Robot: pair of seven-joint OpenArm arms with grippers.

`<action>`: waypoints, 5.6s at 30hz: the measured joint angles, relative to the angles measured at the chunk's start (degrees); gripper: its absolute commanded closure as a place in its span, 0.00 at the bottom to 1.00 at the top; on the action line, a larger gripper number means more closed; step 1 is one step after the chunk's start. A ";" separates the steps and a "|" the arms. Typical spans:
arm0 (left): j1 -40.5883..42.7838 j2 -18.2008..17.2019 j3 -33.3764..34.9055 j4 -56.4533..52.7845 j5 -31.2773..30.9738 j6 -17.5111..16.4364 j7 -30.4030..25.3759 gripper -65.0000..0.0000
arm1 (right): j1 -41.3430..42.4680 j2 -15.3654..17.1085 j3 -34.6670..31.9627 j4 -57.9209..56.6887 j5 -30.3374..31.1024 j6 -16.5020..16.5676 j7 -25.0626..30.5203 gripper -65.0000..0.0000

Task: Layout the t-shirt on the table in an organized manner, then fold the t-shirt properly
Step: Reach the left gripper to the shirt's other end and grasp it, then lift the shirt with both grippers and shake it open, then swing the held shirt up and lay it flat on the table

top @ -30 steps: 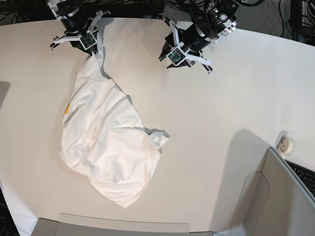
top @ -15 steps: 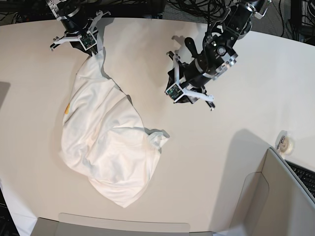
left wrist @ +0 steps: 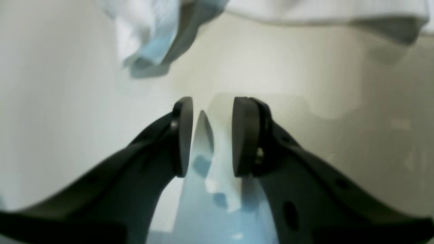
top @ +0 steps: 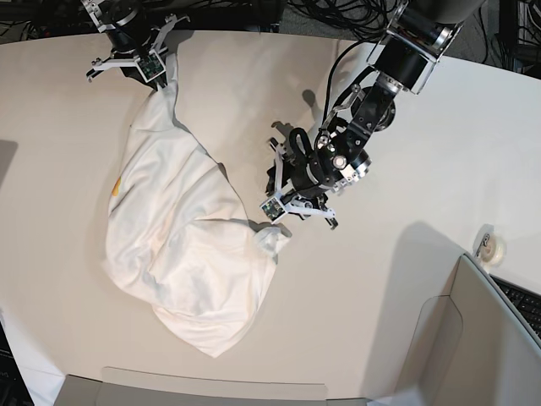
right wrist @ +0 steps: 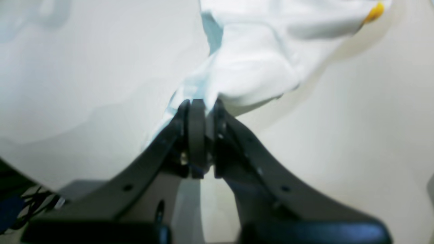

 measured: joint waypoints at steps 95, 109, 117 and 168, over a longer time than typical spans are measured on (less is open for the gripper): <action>19.21 -2.05 -37.97 39.21 -0.24 5.60 -8.35 1.00 | 35.54 2.05 29.42 1.55 0.46 -1.29 1.22 1.00; 24.72 -2.62 -43.34 39.50 -6.67 -1.51 -11.87 1.00 | 43.04 2.32 29.40 1.64 0.42 -1.29 1.07 1.00; 14.53 -4.52 -49.42 39.82 -12.94 -1.99 -12.68 1.00 | 49.16 1.90 29.22 1.66 0.63 -0.76 1.51 1.00; 8.35 -13.92 -75.56 40.13 -34.73 -2.47 -12.37 1.00 | 45.51 7.61 22.93 2.38 3.76 -4.00 21.57 1.00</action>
